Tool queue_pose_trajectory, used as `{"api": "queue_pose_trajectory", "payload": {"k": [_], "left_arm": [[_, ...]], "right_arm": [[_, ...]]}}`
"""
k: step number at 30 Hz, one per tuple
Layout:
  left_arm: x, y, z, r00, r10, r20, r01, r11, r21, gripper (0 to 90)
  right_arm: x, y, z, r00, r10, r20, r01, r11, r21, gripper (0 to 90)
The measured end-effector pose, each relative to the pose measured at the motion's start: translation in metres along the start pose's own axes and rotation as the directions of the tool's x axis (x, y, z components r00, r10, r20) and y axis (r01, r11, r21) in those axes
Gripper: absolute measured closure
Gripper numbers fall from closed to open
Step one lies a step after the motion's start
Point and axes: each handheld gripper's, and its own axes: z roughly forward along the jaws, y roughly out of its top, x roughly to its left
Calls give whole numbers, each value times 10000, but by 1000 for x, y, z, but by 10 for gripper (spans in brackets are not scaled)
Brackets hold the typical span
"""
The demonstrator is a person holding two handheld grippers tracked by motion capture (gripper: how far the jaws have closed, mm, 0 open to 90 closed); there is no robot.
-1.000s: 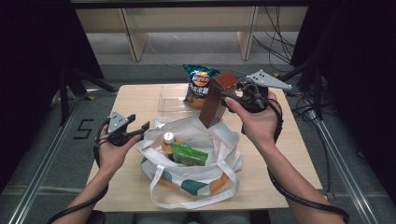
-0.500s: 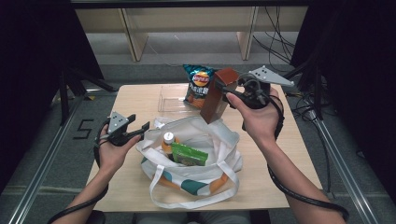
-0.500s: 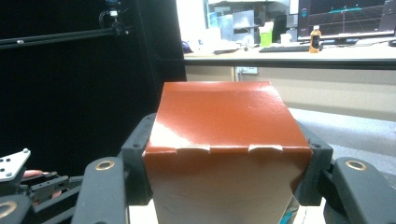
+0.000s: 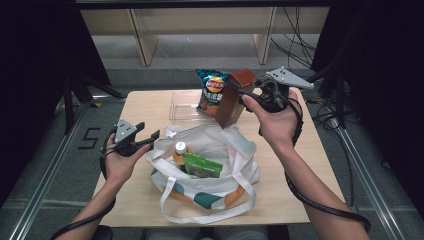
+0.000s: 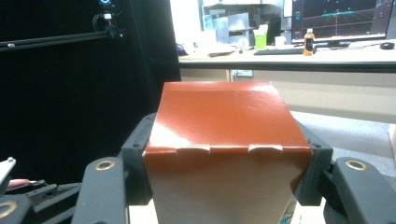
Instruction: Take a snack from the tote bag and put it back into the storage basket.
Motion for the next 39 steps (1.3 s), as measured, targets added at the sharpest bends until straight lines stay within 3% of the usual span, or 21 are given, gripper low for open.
{"api": "queue_pose_trajectory", "payload": {"k": [29, 39], "left_arm": [[0, 0, 1, 10000, -12, 41, 12, 10000, -77, 347], [0, 1, 0, 10000, 5, 27, -5, 10000, -66, 347]], "right_arm": [[-11, 4, 7, 9990, -102, 425, 106, 9999, -102, 394], [-14, 3, 13, 9982, -110, 591, 105, 9999, 89, 394]]}}
